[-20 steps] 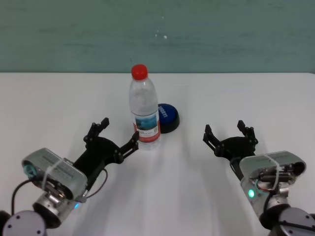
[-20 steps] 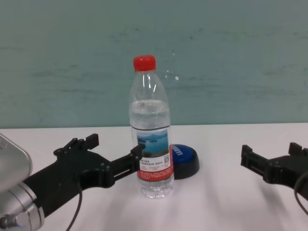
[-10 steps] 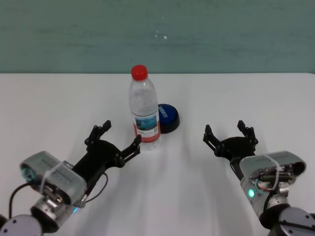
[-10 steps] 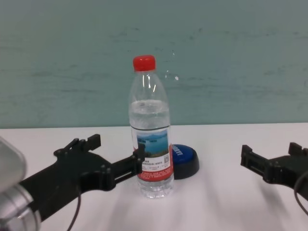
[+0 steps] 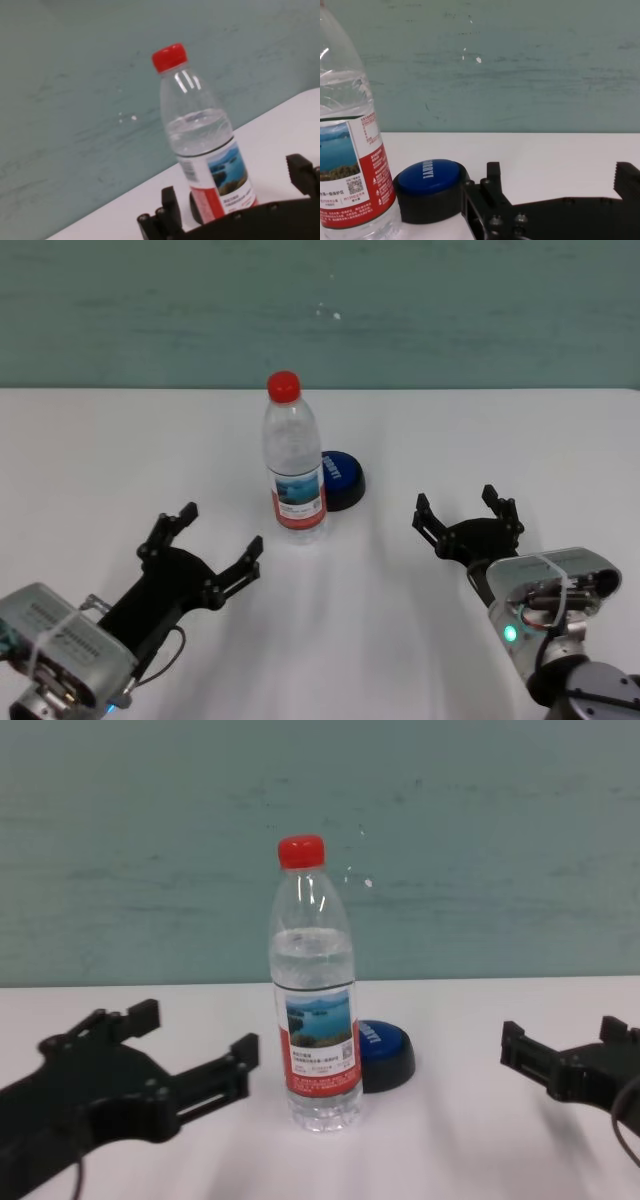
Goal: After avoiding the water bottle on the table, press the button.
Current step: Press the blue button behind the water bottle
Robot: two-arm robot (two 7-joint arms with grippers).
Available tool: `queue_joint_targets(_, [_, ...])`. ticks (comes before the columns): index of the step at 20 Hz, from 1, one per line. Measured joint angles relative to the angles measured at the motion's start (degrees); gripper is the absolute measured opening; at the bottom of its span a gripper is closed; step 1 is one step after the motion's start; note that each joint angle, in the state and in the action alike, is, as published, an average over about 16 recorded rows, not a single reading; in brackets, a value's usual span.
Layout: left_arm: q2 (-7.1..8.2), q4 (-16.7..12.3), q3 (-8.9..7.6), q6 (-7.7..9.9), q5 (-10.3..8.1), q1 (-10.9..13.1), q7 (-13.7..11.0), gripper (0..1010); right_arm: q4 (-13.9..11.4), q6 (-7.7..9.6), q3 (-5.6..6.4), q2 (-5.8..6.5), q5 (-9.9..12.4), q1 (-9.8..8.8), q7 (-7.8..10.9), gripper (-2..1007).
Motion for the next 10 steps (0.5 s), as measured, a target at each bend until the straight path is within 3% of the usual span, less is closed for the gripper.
queue_joint_targets(5, [2.25,-0.2,-2.87,-2.46,-2.21,2.0,-1.5,1000,0.0,0.0,0.0,0.0,0.0,0.0,0.0,1004])
queue_joint_targets(10, [4.0,2.0,-5.81,-5.16,-4.83,1.9,-3.3,1000,0.0,0.0,0.0,0.0,0.0,0.0,0.0,1004])
